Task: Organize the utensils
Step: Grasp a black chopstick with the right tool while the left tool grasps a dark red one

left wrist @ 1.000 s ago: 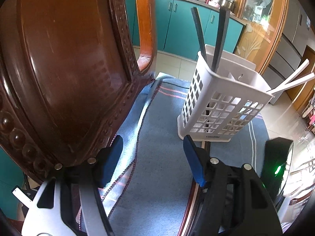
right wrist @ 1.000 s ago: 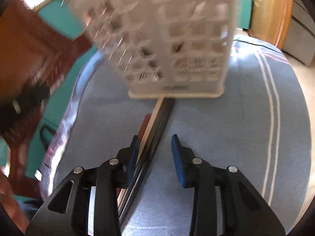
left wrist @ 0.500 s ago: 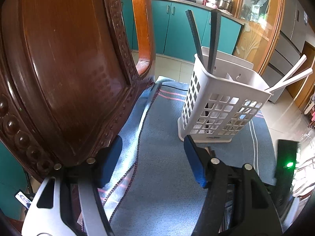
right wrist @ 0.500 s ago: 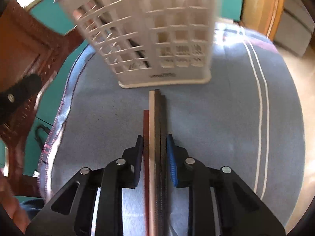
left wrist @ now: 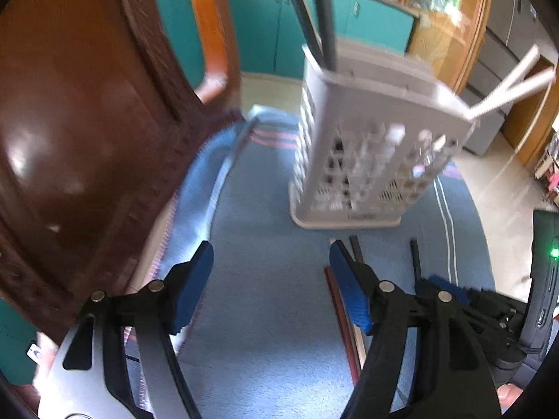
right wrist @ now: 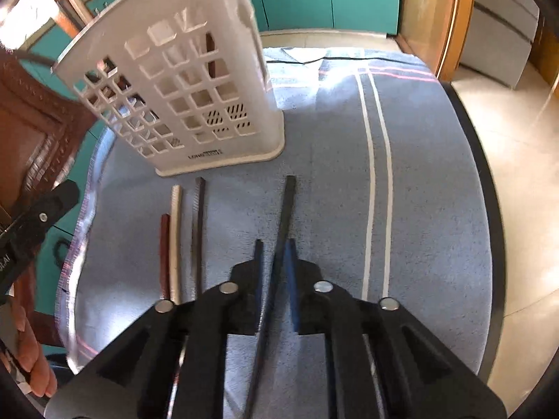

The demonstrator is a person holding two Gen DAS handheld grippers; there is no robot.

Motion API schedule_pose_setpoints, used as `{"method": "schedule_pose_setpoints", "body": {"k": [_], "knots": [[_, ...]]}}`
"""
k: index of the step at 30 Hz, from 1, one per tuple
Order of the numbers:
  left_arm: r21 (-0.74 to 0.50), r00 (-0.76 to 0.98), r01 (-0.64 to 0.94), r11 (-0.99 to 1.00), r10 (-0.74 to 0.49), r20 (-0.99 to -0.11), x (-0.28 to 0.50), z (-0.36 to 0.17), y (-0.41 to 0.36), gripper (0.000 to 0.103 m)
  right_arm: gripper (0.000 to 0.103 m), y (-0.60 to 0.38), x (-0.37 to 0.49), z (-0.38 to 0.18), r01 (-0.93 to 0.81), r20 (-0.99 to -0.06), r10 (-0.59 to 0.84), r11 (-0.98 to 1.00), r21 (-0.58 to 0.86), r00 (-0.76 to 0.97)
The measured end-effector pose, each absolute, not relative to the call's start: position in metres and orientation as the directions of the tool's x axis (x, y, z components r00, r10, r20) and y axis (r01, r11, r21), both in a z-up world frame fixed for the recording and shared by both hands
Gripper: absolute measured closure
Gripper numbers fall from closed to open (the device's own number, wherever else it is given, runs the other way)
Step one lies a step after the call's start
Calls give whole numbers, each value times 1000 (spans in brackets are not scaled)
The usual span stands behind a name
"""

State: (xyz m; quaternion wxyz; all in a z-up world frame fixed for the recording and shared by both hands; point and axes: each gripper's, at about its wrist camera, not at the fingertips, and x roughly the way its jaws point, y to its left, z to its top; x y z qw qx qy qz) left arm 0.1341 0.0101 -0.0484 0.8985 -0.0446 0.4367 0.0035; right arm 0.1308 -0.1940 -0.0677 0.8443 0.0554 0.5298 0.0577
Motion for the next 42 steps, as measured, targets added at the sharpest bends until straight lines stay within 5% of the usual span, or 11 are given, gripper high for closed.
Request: {"method": "schedule_pose_setpoints", "body": {"k": [8, 15, 18, 19, 21, 22, 31, 34, 38, 39, 42], "knots": [[-32, 481, 68, 997, -61, -874, 137, -95, -23, 53, 83, -203, 136, -70, 15, -899, 159, 983, 181, 408], [-87, 468, 85, 993, -116, -876, 138, -104, -27, 51, 82, -203, 141, -73, 9, -901, 154, 985, 173, 405], [-12, 498, 108, 994, -64, -865, 135, -107, -40, 51, 82, -200, 142, -73, 4, -902, 141, 988, 156, 408], [-6, 512, 117, 993, -65, -857, 133, -107, -43, 55, 82, -198, 142, -73, 1, -902, 137, 989, 151, 411], [-15, 514, 141, 990, -86, -854, 132, -105, -45, 87, 81, -195, 142, -73, -7, -900, 124, 991, 134, 419], [-21, 508, 158, 987, -100, -855, 132, -104, -46, 89, 81, -193, 142, -73, -10, -899, 119, 992, 126, 421], [9, 490, 227, 974, -107, -865, 129, -101, -46, 93, 80, -180, 139, -74, -69, -902, 80, 996, 56, 424], [28, 502, 205, 978, -81, -861, 126, -101, -43, 87, 69, -172, 141, -75, -78, -896, 60, 997, 28, 441], [31, 513, 175, 984, -64, -856, 134, -102, -37, 86, 69, -162, 144, -78, -78, -879, 19, 997, -20, 477], [35, 516, 173, 984, -60, -854, 135, -102, -36, 86, 69, -161, 146, -78, -79, -878, 22, 997, -19, 478], [31, 519, 181, 983, -68, -852, 140, -106, -44, 96, 93, -159, 145, -77, -96, -879, 43, 995, -3, 475]]}}
